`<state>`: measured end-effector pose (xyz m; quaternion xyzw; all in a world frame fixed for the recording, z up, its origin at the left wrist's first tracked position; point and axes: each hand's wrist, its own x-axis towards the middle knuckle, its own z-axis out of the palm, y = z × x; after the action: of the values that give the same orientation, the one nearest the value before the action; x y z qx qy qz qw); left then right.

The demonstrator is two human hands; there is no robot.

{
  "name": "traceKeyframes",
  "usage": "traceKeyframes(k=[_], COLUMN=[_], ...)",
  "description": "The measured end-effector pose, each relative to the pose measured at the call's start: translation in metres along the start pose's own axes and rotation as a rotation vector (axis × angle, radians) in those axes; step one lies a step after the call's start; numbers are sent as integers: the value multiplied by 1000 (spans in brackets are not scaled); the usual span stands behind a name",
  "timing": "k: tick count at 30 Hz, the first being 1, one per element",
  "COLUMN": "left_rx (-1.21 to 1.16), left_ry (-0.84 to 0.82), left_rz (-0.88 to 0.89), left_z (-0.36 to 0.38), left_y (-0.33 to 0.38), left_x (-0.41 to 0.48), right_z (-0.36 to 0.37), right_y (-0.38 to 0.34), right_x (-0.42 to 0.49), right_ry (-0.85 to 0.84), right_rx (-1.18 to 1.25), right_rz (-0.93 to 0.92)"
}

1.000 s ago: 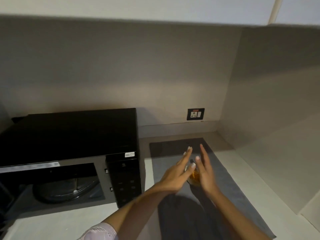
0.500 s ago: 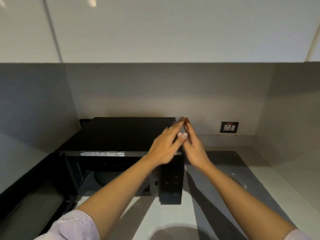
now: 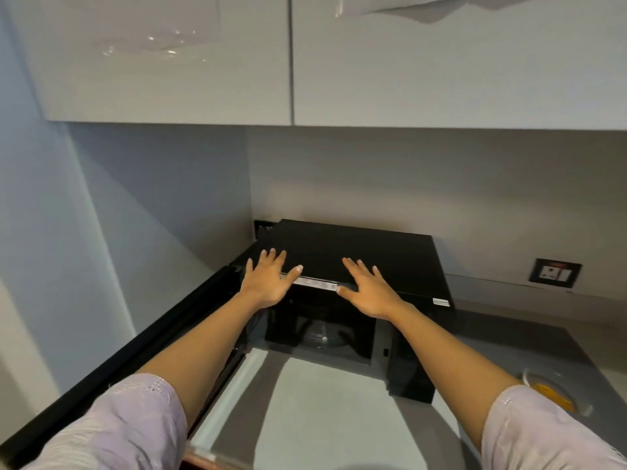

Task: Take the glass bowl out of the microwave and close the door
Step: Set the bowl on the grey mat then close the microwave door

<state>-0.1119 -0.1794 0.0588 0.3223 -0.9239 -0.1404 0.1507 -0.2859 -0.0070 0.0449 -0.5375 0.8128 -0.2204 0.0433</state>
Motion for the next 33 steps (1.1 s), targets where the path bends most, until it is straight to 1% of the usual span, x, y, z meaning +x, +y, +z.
traceKeyframes(k=[4,7,11,17,21,29,33], left_rx=[130,225,251,255,218,87,82], left_ry=[-47,-87,-147,-202,-223,-254,-271], left_rz=[-135,-244,-391,-406,-418,-357,-323], left_z=[-4,-4,-4,-11,-20,-28,-27], left_y=[-39,-58,-70,-64,-62,-57,-53], left_x=[-11,-17,-24,-27,-29,-28,-27], right_z=[15,23,26,29,29,27,24], right_y=[-5,-1,2,-1,-1,-2,-5], right_x=[10,8,5,6,7,8,10], right_ry=[-59,-29,18,34,35,2,-37], right_rx=[-44,-190,-220,-230,-212,-198,-158], right_rz=[47,25,-8,3,12,38,64])
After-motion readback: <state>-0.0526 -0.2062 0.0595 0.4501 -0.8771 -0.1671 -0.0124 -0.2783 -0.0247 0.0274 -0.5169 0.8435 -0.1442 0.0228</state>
